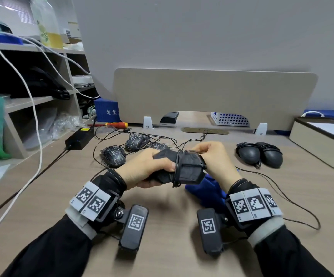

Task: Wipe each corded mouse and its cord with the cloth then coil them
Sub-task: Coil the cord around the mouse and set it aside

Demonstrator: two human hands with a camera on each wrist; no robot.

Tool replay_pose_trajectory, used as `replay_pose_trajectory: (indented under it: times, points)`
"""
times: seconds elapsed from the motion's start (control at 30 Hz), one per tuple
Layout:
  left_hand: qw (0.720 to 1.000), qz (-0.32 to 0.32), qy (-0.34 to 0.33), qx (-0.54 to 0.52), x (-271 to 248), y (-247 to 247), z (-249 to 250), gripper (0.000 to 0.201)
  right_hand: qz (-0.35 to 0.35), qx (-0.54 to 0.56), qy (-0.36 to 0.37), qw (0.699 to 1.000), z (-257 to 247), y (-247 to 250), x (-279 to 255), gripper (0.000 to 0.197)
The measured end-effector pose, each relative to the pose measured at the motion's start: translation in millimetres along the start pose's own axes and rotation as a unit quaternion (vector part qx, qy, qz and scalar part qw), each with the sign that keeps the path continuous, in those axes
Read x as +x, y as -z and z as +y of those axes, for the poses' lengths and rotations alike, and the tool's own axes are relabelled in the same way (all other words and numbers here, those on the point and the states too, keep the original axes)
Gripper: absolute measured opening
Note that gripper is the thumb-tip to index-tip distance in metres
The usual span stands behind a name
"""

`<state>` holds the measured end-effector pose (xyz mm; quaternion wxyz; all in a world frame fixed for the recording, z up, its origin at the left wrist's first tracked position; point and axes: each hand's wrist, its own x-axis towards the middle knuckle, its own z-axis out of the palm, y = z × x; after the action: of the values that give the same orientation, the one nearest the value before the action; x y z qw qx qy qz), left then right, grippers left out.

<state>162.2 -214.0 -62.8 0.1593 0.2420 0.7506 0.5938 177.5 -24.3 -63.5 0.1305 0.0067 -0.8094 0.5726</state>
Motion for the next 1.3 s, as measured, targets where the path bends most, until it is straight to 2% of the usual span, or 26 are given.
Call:
replay_pose_trajectory:
  times: [0.1, 0.2, 0.3, 0.37, 0.57, 0.67, 0.77, 0.83, 0.9, 0.97, 1.1, 1.3]
  points:
    - [0.998, 0.018, 0.033, 0.041, 1, 0, 0, 0.025, 0.039, 0.026, 0.04, 0.998, -2, 2, 2, 0.021]
    - [0.993, 0.05, 0.062, 0.084, 5, -2, -2, 0.025, 0.034, 0.025, 0.092, 0.995, -7, 0, -2, 0.024]
    - [0.991, 0.098, 0.079, 0.053, 10, 1, -7, 0.027, 0.021, 0.025, 0.127, 0.991, -12, -4, -7, 0.022]
    - [0.988, 0.127, 0.084, 0.015, 10, 5, -6, 0.027, 0.0, 0.032, 0.127, 0.991, -16, -4, -9, 0.023]
    - [0.973, 0.196, 0.082, -0.095, 9, 14, -2, 0.025, -0.177, 0.063, 0.074, 0.979, -20, -17, -16, 0.028]
    - [0.963, 0.214, 0.07, -0.151, 7, 18, 0, 0.022, -0.213, 0.055, 0.027, 0.975, -18, -19, -14, 0.032]
    - [0.962, 0.2, 0.058, -0.178, 6, 19, 0, 0.025, -0.233, 0.052, -0.049, 0.97, -15, -14, -15, 0.031]
    - [0.966, 0.166, 0.059, -0.19, 5, 19, 0, 0.025, -0.218, 0.018, -0.077, 0.973, -12, -11, -14, 0.032]
    - [0.975, 0.123, 0.061, -0.175, 6, 16, -1, 0.028, -0.171, -0.02, -0.087, 0.981, -9, -9, -12, 0.032]
    - [0.982, 0.101, 0.038, -0.152, 7, 12, -4, 0.038, -0.135, -0.036, -0.094, 0.986, -8, -8, -11, 0.028]
    - [0.978, 0.161, -0.006, -0.133, 12, 4, -7, 0.041, -0.101, -0.04, -0.086, 0.99, -9, -8, -12, 0.022]
    - [0.961, 0.22, -0.092, -0.142, 11, -5, -6, 0.02, -0.03, -0.009, -0.061, 0.998, -10, -8, -10, 0.012]
